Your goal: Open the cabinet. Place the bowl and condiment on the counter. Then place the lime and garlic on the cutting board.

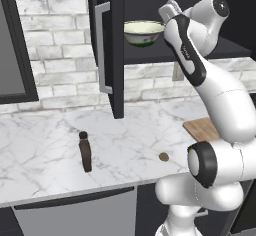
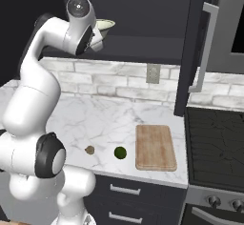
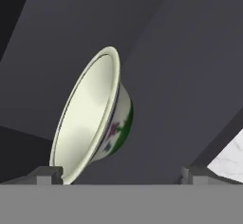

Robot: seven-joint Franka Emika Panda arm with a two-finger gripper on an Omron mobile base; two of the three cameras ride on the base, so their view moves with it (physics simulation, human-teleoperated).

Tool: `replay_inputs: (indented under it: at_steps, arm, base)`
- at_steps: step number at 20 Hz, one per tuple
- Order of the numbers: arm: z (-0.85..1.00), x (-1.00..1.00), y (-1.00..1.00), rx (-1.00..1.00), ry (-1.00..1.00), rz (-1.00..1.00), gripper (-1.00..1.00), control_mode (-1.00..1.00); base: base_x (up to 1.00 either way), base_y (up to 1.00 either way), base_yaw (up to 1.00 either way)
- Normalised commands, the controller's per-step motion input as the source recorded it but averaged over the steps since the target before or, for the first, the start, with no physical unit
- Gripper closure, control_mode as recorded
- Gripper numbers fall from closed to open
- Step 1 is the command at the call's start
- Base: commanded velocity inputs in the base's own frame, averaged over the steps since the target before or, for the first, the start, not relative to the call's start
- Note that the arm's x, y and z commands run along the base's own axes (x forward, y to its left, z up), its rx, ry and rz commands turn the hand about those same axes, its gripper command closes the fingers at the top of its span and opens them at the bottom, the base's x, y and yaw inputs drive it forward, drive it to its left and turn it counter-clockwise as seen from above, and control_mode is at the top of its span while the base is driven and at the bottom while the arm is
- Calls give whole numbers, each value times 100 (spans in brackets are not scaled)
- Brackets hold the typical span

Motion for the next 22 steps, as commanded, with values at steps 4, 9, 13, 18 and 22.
replay_inputs:
  at_steps: [4,9,13,18,22]
  arm:
    - [-3,13,1,0,1,1,-100,-100]
    - [-4,16,0,0,1,1,-100,-100]
    - [-4,13,0,0,0,0,-100,-100]
    - [-5,14,3,0,0,0,-100,-100]
    - [-9,11,6,0,1,0,-100,-100]
  base:
    - [0,0,0]
    - [0,0,0]
    - [0,0,0]
    - [0,0,0]
    - [0,0,0]
